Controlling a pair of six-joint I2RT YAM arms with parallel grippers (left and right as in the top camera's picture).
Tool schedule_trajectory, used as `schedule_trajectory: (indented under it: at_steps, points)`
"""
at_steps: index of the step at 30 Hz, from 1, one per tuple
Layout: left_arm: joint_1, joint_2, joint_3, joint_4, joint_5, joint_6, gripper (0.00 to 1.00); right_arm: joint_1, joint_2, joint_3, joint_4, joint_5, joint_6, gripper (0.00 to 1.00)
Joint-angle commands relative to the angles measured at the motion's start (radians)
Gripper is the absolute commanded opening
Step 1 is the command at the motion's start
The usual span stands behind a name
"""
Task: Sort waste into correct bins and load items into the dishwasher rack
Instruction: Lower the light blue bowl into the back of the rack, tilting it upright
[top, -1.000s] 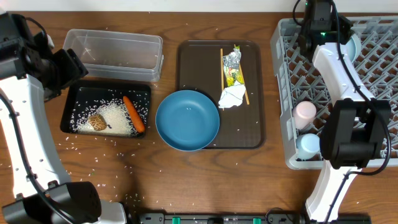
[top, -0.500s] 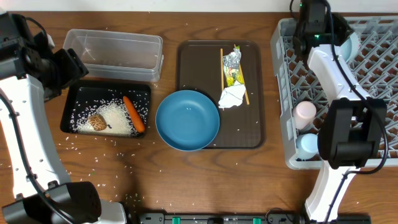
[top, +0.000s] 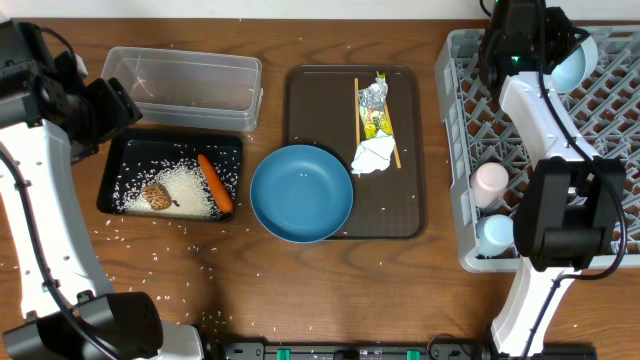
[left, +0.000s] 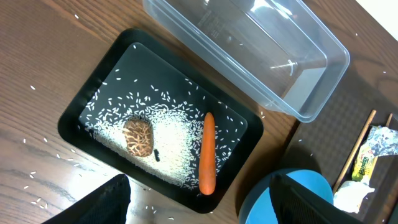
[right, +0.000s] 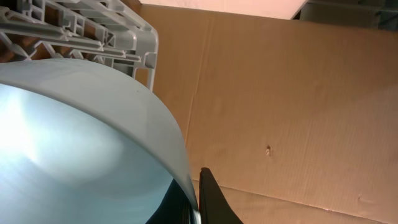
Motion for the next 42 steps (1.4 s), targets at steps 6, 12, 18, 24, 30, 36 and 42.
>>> schedule_trajectory:
  at_steps: [6,12,18,24,30,36,42]
  points:
    - [0.002,0.011,-0.006,-0.002,0.009,-0.013,0.72,-0.041,0.007,-0.023,0.002,0.007,-0.013,0.01]
    - [0.002,0.011,-0.006,-0.002,0.010,-0.013,0.72,-0.047,0.007,-0.082,0.007,0.006,-0.012,0.01]
    - [0.002,0.011,-0.006,-0.003,0.010,-0.013,0.73,-0.066,0.007,-0.116,0.029,0.006,0.005,0.01]
    - [0.002,0.011,-0.006,-0.002,0.013,-0.013,0.73,-0.072,0.007,-0.117,0.029,0.006,0.036,0.01]
    - [0.002,0.011,-0.006,-0.002,0.013,-0.013,0.72,-0.072,0.007,-0.122,0.028,0.006,0.087,0.01]
    - [0.002,0.011,-0.006,-0.002,0.013,-0.013,0.72,-0.072,0.008,-0.158,0.033,-0.010,0.093,0.01]
    - [0.002,0.011,-0.006,-0.002,0.013,-0.013,0.72,-0.069,0.010,-0.207,0.051,-0.014,0.093,0.01]
